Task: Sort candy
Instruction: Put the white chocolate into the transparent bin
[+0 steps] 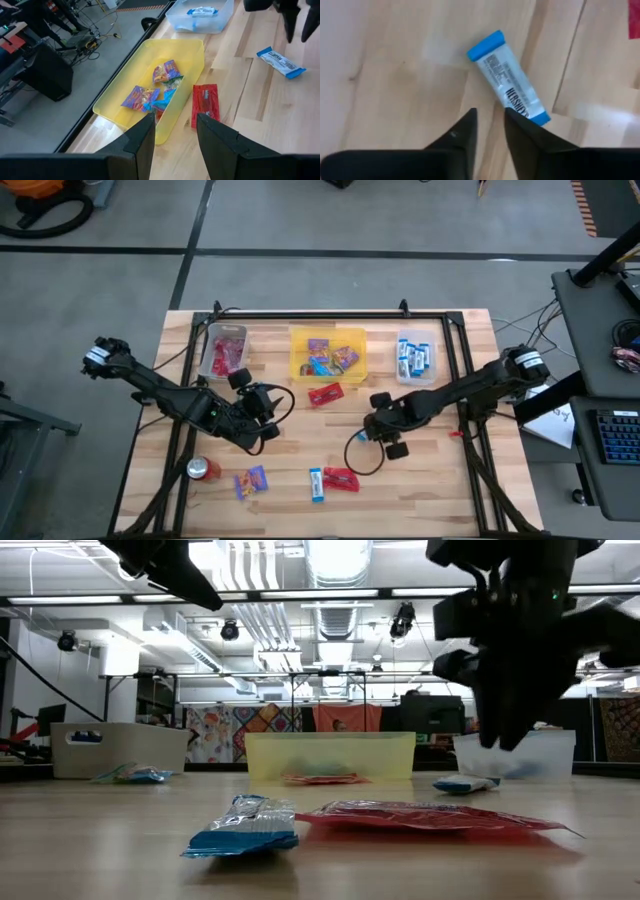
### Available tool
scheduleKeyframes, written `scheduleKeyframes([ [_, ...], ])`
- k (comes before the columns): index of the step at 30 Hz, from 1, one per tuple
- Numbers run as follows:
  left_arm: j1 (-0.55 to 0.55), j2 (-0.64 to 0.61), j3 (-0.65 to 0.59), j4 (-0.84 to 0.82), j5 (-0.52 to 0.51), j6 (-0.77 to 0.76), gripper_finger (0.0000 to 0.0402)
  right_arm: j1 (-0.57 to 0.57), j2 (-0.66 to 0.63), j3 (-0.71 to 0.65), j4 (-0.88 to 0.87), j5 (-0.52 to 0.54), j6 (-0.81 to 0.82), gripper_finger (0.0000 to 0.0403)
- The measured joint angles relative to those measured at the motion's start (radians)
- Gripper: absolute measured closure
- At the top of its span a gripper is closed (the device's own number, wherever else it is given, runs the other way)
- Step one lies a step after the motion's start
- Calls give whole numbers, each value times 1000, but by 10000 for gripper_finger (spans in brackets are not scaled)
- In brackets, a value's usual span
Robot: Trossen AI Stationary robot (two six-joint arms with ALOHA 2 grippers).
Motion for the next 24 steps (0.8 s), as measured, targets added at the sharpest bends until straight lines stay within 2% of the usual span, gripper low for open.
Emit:
scheduleKeyframes([
  [6, 1, 0, 0, 2, 0, 1, 273, -4, 60, 0, 34, 78, -30, 229],
  [10, 1, 0, 0, 3, 0, 1, 273, -15, 86, 0, 45, 74, -56, 198],
  [20, 1, 0, -1, 9, 0, 2, 284, -59, 130, 0, 83, 74, -111, 192],
  [24, 1, 0, -1, 8, 0, 2, 292, -77, 129, 0, 83, 57, -135, 202],
])
